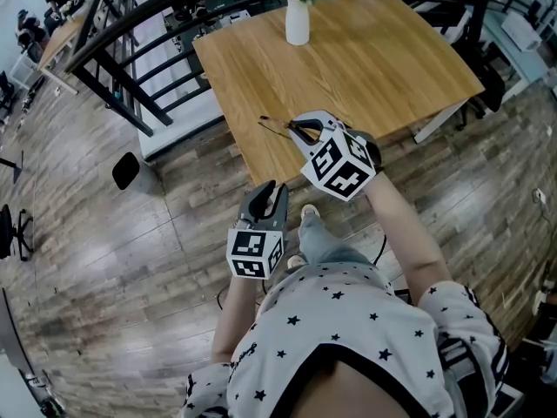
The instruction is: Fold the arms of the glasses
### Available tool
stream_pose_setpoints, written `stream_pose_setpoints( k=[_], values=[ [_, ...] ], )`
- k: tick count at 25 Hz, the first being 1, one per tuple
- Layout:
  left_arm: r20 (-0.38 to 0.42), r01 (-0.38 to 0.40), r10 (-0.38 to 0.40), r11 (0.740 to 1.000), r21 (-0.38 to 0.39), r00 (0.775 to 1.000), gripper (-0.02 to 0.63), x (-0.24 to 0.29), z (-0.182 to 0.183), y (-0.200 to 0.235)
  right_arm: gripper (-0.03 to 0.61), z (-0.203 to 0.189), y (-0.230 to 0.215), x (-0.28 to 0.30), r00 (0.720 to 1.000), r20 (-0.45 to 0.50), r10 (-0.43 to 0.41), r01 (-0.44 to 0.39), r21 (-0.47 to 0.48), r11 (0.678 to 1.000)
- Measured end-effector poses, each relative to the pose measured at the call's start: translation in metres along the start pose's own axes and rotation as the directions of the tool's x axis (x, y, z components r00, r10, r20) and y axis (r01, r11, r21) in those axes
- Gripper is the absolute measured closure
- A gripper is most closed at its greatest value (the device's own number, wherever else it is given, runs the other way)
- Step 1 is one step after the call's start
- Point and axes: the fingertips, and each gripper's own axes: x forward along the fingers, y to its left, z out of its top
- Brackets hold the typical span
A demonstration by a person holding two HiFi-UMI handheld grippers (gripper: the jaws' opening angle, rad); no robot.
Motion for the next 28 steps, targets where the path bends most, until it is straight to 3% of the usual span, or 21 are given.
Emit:
stream_pose_setpoints(
  k=[12,28],
  values=[
    [-0.060,0.007,-0.008,1.000,-0.011,0.998,0.508,0.005,-0.018,0.000,0.558,0.010,-0.023,-0.006,0.999,0.024,-0.043,0.043,-0.001,0.999],
    [-0.098,-0.019,0.019,1.000,-0.002,0.995,0.508,0.013,-0.026,0.009,0.558,0.013,-0.014,-0.007,0.999,0.036,-0.020,0.020,0.003,1.000]
  ],
)
